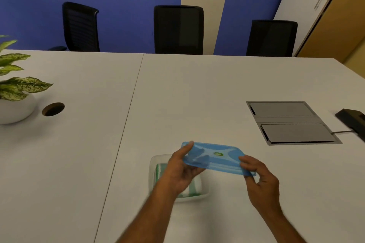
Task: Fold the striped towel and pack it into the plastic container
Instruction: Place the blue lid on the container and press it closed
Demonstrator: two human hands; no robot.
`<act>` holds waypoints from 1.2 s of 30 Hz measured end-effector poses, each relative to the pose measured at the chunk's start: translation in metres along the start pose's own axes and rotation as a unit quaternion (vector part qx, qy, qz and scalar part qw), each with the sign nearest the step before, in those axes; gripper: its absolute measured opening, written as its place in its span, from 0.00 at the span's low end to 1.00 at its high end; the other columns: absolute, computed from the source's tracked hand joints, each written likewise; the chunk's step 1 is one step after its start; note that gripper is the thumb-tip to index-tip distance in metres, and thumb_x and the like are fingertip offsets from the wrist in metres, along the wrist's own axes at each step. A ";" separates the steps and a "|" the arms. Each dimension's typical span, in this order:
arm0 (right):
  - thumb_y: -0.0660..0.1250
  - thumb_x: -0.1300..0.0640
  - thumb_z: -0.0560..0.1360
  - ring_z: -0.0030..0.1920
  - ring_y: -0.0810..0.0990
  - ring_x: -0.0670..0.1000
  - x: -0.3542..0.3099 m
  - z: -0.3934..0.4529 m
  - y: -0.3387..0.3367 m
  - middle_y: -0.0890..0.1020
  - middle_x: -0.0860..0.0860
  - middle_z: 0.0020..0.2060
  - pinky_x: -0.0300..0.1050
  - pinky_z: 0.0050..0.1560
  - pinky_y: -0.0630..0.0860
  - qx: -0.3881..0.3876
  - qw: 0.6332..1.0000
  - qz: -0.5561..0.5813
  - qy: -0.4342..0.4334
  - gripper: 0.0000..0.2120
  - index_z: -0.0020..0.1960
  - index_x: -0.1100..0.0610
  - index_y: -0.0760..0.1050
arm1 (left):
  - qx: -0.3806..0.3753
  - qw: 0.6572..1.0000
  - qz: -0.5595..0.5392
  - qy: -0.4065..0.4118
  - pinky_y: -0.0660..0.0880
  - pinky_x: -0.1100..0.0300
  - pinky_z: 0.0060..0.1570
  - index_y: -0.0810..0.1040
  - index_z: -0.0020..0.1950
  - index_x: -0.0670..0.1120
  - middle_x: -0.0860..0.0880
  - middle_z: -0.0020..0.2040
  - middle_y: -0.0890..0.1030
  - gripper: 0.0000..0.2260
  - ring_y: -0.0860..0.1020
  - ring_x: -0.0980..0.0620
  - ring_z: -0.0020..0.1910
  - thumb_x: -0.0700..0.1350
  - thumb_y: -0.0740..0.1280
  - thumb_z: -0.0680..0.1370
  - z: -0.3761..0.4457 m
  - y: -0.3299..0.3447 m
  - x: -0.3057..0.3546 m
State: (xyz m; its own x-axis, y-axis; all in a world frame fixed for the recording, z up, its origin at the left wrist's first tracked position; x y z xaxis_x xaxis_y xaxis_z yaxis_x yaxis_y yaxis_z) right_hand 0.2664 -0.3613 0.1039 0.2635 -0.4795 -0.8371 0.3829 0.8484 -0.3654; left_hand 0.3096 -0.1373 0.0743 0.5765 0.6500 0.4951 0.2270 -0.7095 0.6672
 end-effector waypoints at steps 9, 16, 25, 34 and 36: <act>0.77 0.48 0.61 0.73 0.68 0.49 0.017 -0.031 0.065 0.72 0.48 0.71 0.54 0.74 0.65 -0.119 0.915 0.249 0.295 0.38 0.70 0.50 0.70 | 0.004 0.998 0.055 0.023 0.83 0.50 0.40 0.73 0.66 0.39 0.34 0.56 0.83 0.15 0.84 0.35 0.47 0.34 0.63 0.79 -0.034 -0.073 0.034; 0.65 0.64 0.78 0.63 0.78 0.54 0.025 -0.033 0.106 0.78 0.54 0.64 0.50 0.63 0.75 -0.099 0.909 0.211 0.346 0.21 0.71 0.55 0.69 | 0.158 0.932 0.258 0.198 0.83 0.54 0.46 0.71 0.66 0.48 0.43 0.58 0.81 0.18 0.83 0.44 0.50 0.38 0.68 0.78 -0.044 -0.098 0.041; 0.65 0.62 0.77 0.62 0.79 0.53 0.044 -0.045 0.124 0.80 0.49 0.62 0.59 0.65 0.75 -0.110 0.917 0.109 0.368 0.22 0.69 0.48 0.71 | 0.244 0.806 0.440 0.311 0.69 0.70 0.44 0.69 0.57 0.55 0.65 0.49 0.71 0.16 0.74 0.63 0.49 0.47 0.72 0.76 -0.044 -0.112 0.034; 0.65 0.47 0.70 0.63 0.77 0.52 0.082 -0.052 0.140 0.78 0.48 0.64 0.56 0.66 0.74 -0.163 0.909 0.015 0.383 0.31 0.72 0.49 0.68 | 0.248 0.832 0.437 0.235 0.75 0.60 0.45 0.68 0.61 0.54 0.53 0.53 0.77 0.17 0.78 0.51 0.52 0.51 0.70 0.77 -0.017 -0.140 0.016; 0.64 0.44 0.66 0.59 0.80 0.52 0.085 -0.053 0.139 0.81 0.48 0.60 0.56 0.62 0.77 -0.173 0.905 -0.008 0.388 0.31 0.69 0.48 0.72 | 0.247 0.828 0.444 0.236 0.74 0.62 0.44 0.69 0.60 0.54 0.54 0.52 0.77 0.16 0.78 0.51 0.52 0.50 0.71 0.77 -0.014 -0.141 0.015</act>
State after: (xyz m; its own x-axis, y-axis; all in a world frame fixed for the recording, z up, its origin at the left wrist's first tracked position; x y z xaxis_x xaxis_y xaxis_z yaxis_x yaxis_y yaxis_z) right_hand 0.2948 -0.2716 -0.0397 -0.4920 -0.3040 -0.8158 0.0448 0.9270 -0.3724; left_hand 0.2748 -0.0236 -0.0046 0.3439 -0.2371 0.9086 0.2393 -0.9135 -0.3289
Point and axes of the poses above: each hand's wrist, its own z-axis towards the middle knuckle, its own y-axis out of the palm, x = y × z, the point moved 7 cm from there along z, towards the middle knuckle
